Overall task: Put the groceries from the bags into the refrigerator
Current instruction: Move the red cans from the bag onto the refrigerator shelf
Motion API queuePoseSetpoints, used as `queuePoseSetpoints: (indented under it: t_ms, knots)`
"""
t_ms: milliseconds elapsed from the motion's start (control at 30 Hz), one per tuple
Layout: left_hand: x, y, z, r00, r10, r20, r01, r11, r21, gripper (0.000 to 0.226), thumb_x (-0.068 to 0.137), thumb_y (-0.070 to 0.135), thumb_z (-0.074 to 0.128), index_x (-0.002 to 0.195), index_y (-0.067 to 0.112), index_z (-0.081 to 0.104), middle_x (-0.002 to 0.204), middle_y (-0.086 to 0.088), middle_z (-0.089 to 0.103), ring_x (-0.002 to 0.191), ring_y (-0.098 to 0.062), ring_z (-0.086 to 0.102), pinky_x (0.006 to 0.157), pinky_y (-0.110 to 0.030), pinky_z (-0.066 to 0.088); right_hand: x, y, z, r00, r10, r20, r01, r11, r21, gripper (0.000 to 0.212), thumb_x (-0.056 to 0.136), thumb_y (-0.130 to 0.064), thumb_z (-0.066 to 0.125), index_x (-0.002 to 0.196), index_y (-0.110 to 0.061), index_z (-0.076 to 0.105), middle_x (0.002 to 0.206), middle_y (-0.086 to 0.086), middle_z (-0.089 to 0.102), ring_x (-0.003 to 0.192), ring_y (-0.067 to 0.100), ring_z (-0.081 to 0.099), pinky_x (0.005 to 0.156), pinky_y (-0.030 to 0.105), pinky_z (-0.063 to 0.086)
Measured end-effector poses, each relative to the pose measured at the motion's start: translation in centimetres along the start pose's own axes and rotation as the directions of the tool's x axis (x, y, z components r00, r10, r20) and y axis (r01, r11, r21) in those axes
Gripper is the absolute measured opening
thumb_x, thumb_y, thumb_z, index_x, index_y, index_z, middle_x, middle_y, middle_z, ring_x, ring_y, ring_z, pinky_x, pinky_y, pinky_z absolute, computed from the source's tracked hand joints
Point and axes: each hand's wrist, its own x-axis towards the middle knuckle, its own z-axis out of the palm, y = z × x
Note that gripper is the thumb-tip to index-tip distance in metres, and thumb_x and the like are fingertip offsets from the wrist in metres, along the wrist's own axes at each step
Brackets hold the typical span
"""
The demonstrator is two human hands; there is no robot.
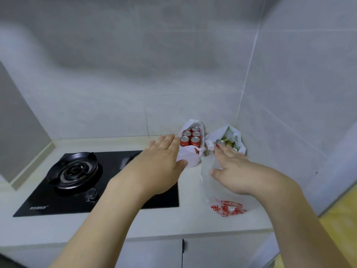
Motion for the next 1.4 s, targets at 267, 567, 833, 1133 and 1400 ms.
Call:
queuePoseSetpoints:
  t_ms: [267, 567, 833, 1133, 1400]
  knots:
    - [3.4, -6.9, -0.7, 0.999, -0.011, 0.030, 0.011, 1.000, 0.020, 0.067, 0.106, 0.046, 0.026, 0.159, 0.015, -0.002, 0.167, 0.000, -0.007, 0.153, -0.015, -0.009, 0.122, -0.030, -0.004, 5.7, -5.3, -0.5, 0.999, -0.025, -0.020, 0.026, 0.998, 0.057, 0.067, 0.105, -0.040, 0.027, 0.156, -0.016, -0.010, 0.162, 0.001, -0.018, 0.150, 0.016, -0.015, 0.119, 0.032, -0.006]
    - [8.3, -10.4, -0.1, 0.998, -0.011, 0.070, 0.012, 1.000, -0.016, 0.067, 0.106, 0.046, 0.026, 0.159, 0.015, -0.003, 0.167, 0.000, -0.008, 0.153, -0.015, -0.009, 0.123, -0.032, -0.004, 11.6, -6.1, -1.2, 1.000, -0.009, 0.020, 0.008, 0.999, 0.036, 0.066, 0.105, -0.038, 0.028, 0.156, -0.016, -0.008, 0.163, -0.001, -0.017, 0.150, 0.015, -0.015, 0.119, 0.034, -0.002]
    - [14.8, -10.5, 0.9, 0.995, -0.028, 0.095, 0.031, 0.999, -0.033, 0.067, 0.106, 0.045, 0.027, 0.159, 0.016, -0.003, 0.167, 0.000, -0.008, 0.153, -0.015, -0.010, 0.123, -0.032, -0.004, 18.7, -2.3, -2.1, 0.999, -0.026, 0.041, 0.024, 0.999, 0.049, 0.067, 0.105, -0.037, 0.029, 0.156, -0.013, -0.007, 0.163, 0.003, -0.017, 0.150, 0.017, -0.012, 0.120, 0.033, -0.003]
    - [24.7, -9.3, 3.4, 0.992, -0.023, 0.123, 0.027, 0.999, -0.030, 0.068, 0.106, 0.046, 0.028, 0.159, 0.018, -0.004, 0.166, 0.003, -0.008, 0.153, -0.014, -0.010, 0.123, -0.032, -0.004, 26.7, 3.9, -2.6, 0.998, -0.017, 0.063, 0.008, 0.989, 0.147, 0.066, 0.105, -0.035, 0.031, 0.156, -0.014, -0.006, 0.163, 0.000, -0.015, 0.151, 0.015, -0.010, 0.121, 0.033, -0.001]
    - [32.8, -10.2, 6.7, 0.995, 0.002, 0.102, 0.006, 0.997, -0.077, 0.061, 0.104, 0.044, 0.035, 0.158, 0.021, 0.017, 0.164, 0.005, 0.017, 0.151, -0.015, 0.012, 0.121, -0.030, 0.008, 34.8, 7.3, -1.2, 0.992, -0.021, 0.121, -0.003, 0.982, 0.189, 0.067, 0.104, -0.038, 0.030, 0.157, -0.015, -0.006, 0.164, 0.000, -0.013, 0.151, 0.018, -0.004, 0.121, 0.034, 0.004]
